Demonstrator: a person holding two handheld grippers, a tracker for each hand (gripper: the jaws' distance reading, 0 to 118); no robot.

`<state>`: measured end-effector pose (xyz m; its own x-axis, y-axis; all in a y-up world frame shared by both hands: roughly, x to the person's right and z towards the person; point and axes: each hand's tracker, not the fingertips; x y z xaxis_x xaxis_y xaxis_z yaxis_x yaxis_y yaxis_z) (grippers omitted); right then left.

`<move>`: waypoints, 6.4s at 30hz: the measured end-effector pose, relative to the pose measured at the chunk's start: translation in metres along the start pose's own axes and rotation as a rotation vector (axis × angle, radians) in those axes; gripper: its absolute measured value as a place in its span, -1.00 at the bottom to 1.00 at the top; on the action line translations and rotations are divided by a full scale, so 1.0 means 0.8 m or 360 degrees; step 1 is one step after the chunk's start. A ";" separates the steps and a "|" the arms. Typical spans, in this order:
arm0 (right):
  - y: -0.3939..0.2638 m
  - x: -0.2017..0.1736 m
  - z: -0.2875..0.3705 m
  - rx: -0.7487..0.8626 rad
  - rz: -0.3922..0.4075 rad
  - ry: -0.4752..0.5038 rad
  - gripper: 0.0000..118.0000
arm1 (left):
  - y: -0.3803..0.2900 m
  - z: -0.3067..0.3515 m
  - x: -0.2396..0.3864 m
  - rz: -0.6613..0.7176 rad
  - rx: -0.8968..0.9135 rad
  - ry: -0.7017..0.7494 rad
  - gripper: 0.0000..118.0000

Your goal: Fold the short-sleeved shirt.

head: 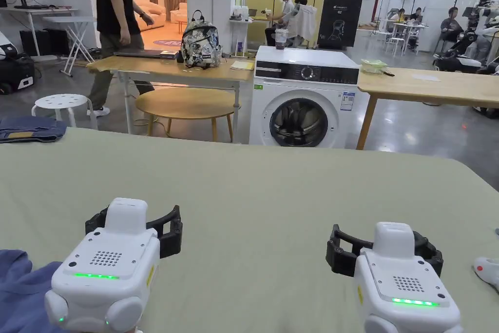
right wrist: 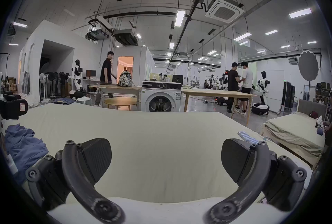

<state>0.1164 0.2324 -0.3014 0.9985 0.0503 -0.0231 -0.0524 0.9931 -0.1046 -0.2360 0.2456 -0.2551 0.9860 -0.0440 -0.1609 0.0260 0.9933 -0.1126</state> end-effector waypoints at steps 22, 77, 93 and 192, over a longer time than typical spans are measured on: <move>0.025 -0.033 -0.010 0.0209 0.1235 -0.0071 1.00 | 0.005 -0.007 0.041 -0.1288 -0.0026 0.0164 0.48; 0.018 -0.016 0.013 -0.0045 -0.0052 -0.0017 -1.00 | 0.034 0.009 0.007 0.0014 -0.0012 0.0069 -1.00; 0.025 -0.049 0.018 -0.0071 -0.0028 0.0046 -1.00 | 0.016 0.023 -0.059 0.0004 -0.0185 0.0068 -1.00; -0.001 0.105 0.059 -0.0245 -0.0099 -0.0200 -1.00 | 0.110 -0.080 0.254 -0.0131 -0.0626 -0.1117 -1.00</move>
<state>0.2013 0.2411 -0.2560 0.9937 0.0119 0.1115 0.0168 0.9673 -0.2529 -0.0435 0.3174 -0.3602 0.8603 0.0919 0.5014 0.1719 0.8737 -0.4551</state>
